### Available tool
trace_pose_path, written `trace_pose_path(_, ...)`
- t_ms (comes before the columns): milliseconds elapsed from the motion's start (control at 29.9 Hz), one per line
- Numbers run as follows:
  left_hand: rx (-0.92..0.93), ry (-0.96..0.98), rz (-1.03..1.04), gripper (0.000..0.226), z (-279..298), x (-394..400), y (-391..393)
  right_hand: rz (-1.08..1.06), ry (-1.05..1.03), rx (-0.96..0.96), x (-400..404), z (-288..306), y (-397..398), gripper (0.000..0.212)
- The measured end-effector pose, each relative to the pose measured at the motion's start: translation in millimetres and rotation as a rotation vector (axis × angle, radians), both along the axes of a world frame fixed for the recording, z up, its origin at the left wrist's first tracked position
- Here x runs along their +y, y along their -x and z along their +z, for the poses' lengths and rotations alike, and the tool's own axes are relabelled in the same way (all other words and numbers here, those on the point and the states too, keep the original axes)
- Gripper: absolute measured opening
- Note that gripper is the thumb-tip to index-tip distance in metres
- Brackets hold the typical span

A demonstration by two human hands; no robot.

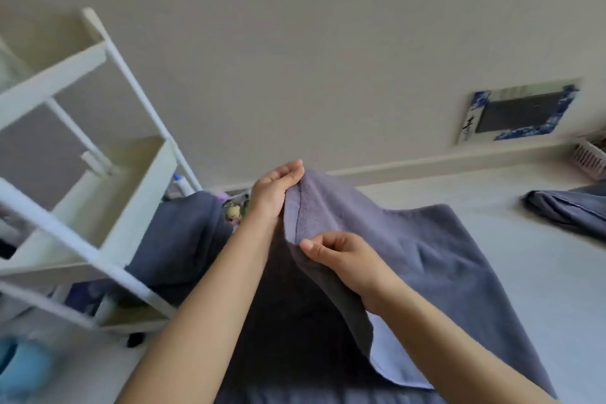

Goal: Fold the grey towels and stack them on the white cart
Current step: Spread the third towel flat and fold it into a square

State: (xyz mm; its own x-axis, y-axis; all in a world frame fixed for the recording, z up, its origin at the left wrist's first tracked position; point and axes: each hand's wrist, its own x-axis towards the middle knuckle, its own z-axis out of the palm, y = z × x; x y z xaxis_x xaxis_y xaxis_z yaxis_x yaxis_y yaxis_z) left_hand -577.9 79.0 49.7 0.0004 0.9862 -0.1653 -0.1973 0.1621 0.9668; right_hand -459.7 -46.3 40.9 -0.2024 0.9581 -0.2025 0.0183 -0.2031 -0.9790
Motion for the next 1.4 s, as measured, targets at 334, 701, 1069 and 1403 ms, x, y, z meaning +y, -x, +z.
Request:
trace_pose_path(334, 0.524, 0.259, -0.017, 0.04, -142.9, -54.7, 149.7, 0.083, 0.151, -0.358, 8.4, -137.6, 149.5, 0.037)
trace_pose_path(701, 1.089, 0.229, -0.475, 0.042, -201.4, -80.0, 126.9, 0.176, -0.136, -0.876, -22.4, -225.0, 78.9, 0.03)
trace_pose_path(1069, 0.935, 0.328, -0.775, 0.062, -189.7, -86.9, -0.6, 0.088, -0.167, -1.118, -19.4, -215.5, -89.2, 0.018)
trace_pose_path(1403, 0.743, 0.245, -1.001, 0.049, -177.8, -126.3, -99.2, -0.073, 0.078, -1.202, -53.3, -188.2, -195.0, 0.02)
